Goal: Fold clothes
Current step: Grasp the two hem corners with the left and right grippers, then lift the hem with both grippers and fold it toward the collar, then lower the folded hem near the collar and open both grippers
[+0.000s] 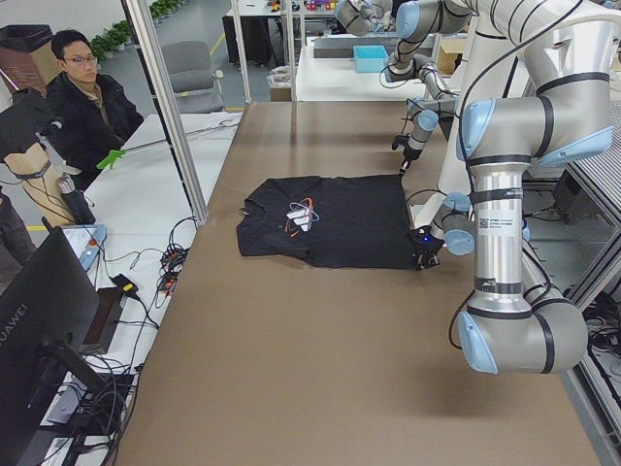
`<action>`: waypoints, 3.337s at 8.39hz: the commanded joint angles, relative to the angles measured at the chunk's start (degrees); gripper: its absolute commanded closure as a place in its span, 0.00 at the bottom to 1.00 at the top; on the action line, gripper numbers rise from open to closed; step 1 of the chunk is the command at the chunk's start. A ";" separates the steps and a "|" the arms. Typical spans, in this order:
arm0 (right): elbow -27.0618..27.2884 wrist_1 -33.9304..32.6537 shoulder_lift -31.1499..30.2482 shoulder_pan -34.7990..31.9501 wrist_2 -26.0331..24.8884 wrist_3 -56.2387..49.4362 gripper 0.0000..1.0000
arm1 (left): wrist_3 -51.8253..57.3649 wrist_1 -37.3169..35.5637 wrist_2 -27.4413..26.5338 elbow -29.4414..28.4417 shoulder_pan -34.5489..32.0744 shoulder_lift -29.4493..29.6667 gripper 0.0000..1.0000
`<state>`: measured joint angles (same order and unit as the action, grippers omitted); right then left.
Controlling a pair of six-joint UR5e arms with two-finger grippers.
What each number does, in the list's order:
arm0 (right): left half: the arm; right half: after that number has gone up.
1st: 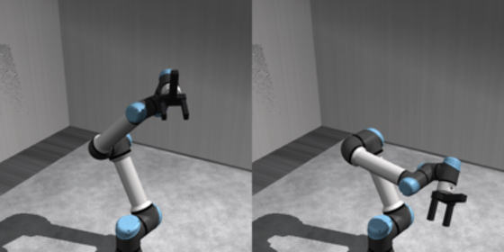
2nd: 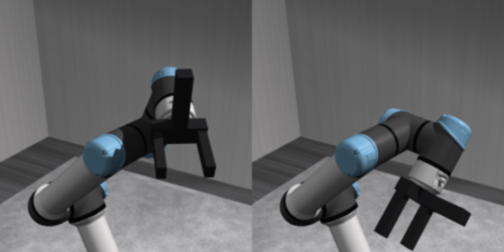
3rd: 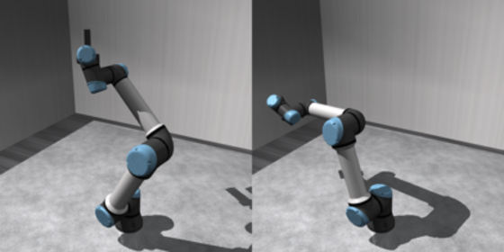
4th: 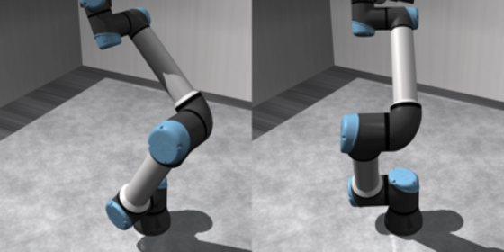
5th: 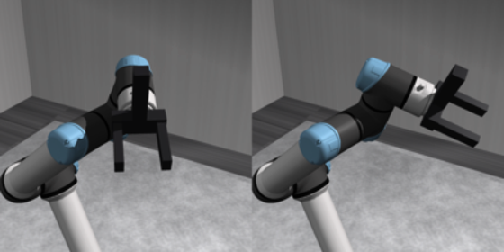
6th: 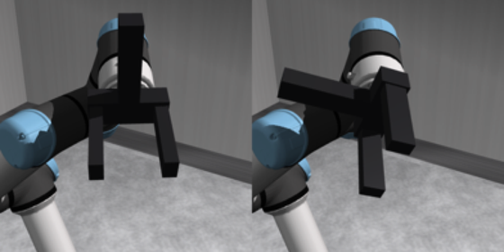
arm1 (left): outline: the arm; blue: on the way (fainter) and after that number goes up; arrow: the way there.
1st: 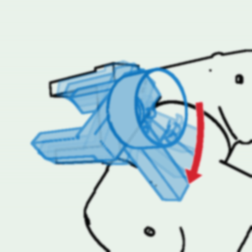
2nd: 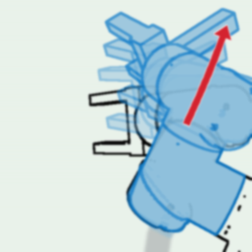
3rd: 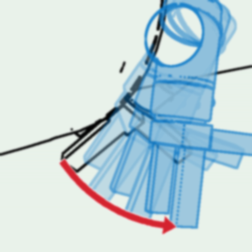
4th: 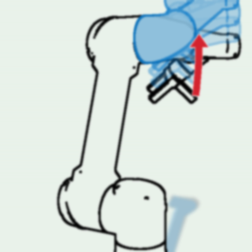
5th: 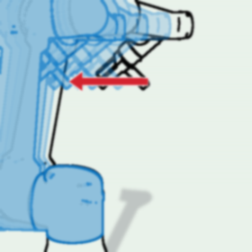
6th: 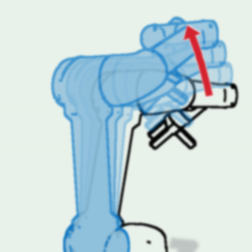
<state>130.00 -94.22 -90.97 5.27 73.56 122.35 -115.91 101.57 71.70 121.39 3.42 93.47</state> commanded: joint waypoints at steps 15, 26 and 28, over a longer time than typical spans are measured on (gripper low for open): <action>6.26 -4.37 7.60 -30.16 26.15 -26.40 1.00 | 18.23 -0.24 20.19 13.10 -23.67 2.75 1.00; -27.39 -8.97 34.95 -60.89 33.75 -56.41 1.00 | 33.89 0.38 38.41 -10.97 -53.50 21.56 1.00; -36.44 -2.94 38.92 -61.34 33.49 -56.61 1.00 | 36.19 0.47 38.42 -16.52 -55.18 24.47 1.00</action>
<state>101.54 -102.11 -55.71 -55.20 107.27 66.64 -81.51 101.86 109.76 110.01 -50.02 115.22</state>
